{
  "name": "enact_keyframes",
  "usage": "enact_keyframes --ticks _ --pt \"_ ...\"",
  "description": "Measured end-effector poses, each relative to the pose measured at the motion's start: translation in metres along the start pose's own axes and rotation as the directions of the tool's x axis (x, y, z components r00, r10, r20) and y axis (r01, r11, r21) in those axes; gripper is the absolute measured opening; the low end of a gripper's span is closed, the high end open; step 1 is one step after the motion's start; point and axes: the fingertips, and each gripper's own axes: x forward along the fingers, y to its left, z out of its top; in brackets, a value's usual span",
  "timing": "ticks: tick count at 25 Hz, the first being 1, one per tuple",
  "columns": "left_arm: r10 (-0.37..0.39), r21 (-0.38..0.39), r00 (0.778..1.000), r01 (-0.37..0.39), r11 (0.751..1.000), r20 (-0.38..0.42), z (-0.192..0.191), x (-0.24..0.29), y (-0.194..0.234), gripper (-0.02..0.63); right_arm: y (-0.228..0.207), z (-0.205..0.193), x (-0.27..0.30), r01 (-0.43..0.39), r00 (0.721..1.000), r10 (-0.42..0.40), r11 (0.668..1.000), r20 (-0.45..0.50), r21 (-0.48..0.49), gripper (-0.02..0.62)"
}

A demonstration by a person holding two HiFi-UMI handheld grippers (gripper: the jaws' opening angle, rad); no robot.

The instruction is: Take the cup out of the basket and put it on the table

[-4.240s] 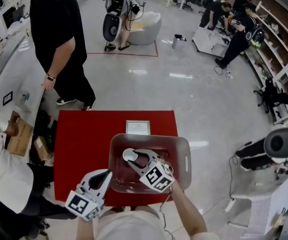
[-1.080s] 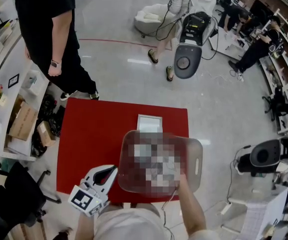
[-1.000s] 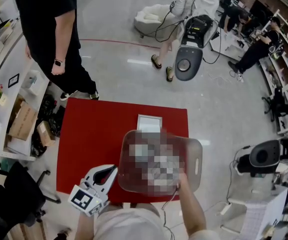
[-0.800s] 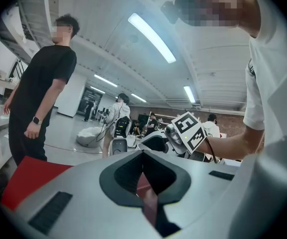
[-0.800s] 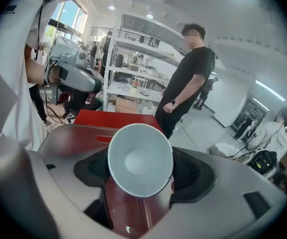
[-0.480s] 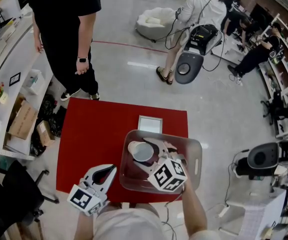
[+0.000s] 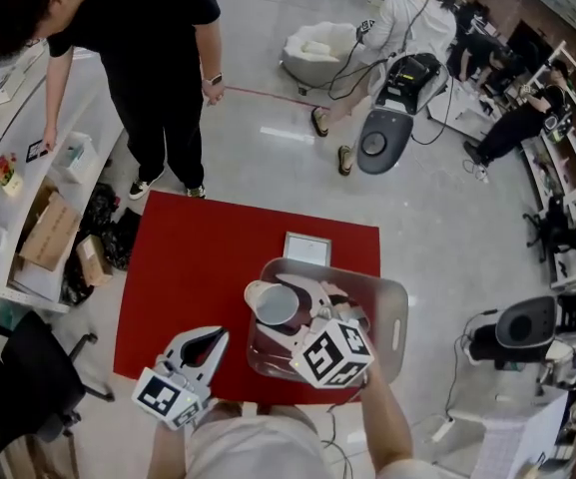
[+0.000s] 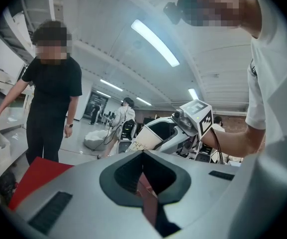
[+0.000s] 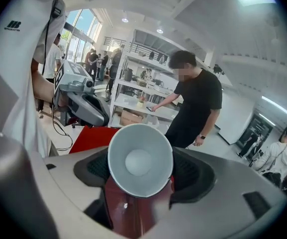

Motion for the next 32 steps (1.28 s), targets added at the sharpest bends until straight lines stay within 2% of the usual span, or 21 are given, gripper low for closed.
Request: enact_keyframes --ticks 17,32 --pt "0.131 -0.012 0.991 -0.130 0.991 0.036 -0.004 -0.070 0.024 0.005 0.054 0.055 0.046 -0.101 0.993 0.105 0.992 0.059 -0.074 0.351" --pt "0.239 -0.033 0.969 -0.238 0.971 0.057 -0.011 -0.127 0.047 0.006 0.113 0.071 0.101 -0.236 0.968 0.239 0.971 0.076 -0.047 0.351"
